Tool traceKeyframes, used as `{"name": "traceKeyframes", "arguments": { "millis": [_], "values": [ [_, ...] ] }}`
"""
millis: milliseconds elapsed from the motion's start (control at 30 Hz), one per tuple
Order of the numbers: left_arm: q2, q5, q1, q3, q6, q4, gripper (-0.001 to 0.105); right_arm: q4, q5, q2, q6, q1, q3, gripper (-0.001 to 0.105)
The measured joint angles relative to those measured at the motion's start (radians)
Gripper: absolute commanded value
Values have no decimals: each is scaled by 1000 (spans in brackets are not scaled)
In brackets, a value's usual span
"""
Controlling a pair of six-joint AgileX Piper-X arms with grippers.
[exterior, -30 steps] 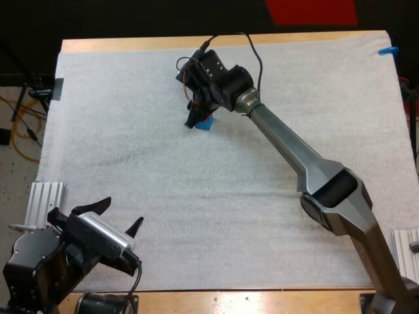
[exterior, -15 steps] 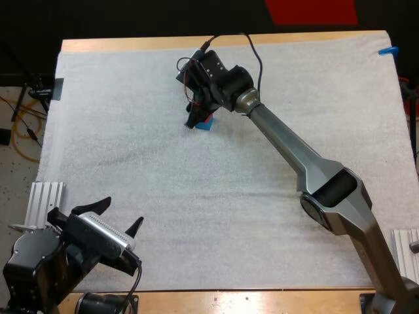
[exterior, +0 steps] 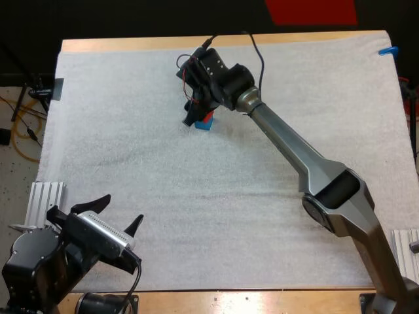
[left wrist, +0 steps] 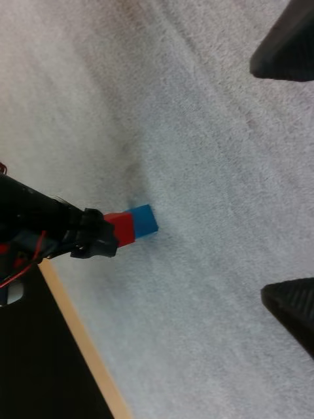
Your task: Stack red cube on blue cube
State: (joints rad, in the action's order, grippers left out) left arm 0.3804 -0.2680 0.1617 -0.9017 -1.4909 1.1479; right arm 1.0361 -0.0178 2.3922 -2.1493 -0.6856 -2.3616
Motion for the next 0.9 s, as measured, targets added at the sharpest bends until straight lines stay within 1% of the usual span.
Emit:
{"name": "traceKeyframes", "arguments": {
  "millis": [33, 133, 200, 267, 400, 567, 633, 700, 733, 800, 833, 900],
  "values": [
    [0, 0, 0, 0, 0, -1, 63, 0, -4, -12, 5, 0, 0, 59],
    [3, 0, 0, 2, 4, -22, 63, 7, -93, -78, 21, 0, 1, 59],
    [3, 0, 0, 1, 28, -47, 63, 11, -160, -135, 26, 0, 1, 59],
    [3, 0, 0, 1, 31, -71, 63, 11, -187, -178, 42, -1, 1, 59],
    [23, 0, 0, 3, 33, -101, 63, 20, -205, -232, 68, 5, 1, 59],
    [60, 0, 0, 3, 33, -125, 63, 44, -213, -256, 79, 29, 10, 59],
    [74, 0, 0, 3, 33, -140, 63, 44, -216, -276, 82, 44, 42, 59],
    [84, 0, 0, 3, 35, -160, 63, 44, -218, -322, 87, 58, 126, 59],
    [84, 0, 0, 3, 34, -165, 63, 44, -218, -335, 87, 62, 151, 59],
    [84, 0, 0, 3, 34, -186, 63, 22, -218, -387, 87, 73, 250, 59],
    [84, 0, 0, 3, 34, -191, 63, 11, -218, -403, 87, 75, 280, 59],
    [84, 0, 0, 3, 34, -194, 63, -41, -198, -484, 89, 75, 398, 59]
  ]
}}
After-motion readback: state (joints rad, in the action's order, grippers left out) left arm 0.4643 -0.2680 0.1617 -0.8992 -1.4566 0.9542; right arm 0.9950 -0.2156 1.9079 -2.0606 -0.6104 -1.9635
